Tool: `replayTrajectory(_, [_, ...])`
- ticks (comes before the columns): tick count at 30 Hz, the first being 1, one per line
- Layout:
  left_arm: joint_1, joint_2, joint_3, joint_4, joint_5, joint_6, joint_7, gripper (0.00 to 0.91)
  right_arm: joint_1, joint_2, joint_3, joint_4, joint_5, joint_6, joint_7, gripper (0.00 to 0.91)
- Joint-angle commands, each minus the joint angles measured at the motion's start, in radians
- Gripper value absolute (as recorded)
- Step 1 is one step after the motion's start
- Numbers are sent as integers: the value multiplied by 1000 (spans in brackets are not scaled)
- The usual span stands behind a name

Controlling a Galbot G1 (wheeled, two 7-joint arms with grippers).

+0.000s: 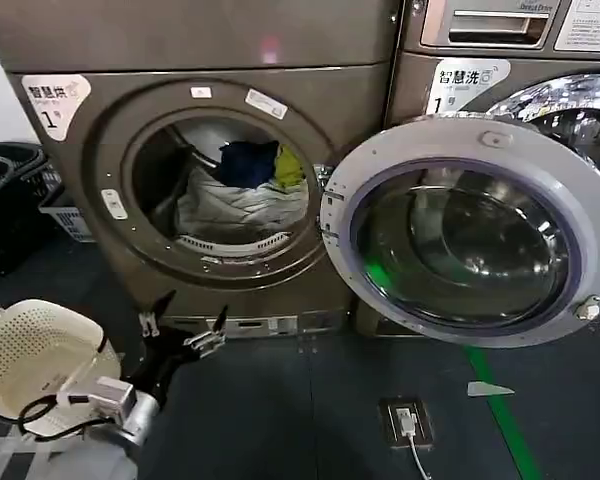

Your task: Grasp the clothes from the dryer.

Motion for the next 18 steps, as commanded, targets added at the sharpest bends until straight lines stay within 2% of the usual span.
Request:
replayTrajectory(1, [-3,4,0,5,-5,2,-7,907,-8,4,6,3,5,-1,-2,907])
replayTrajectory(18, [-12,4,0,9,-22,15,-28,907,-20,11,15,12,24,-8,-21,907])
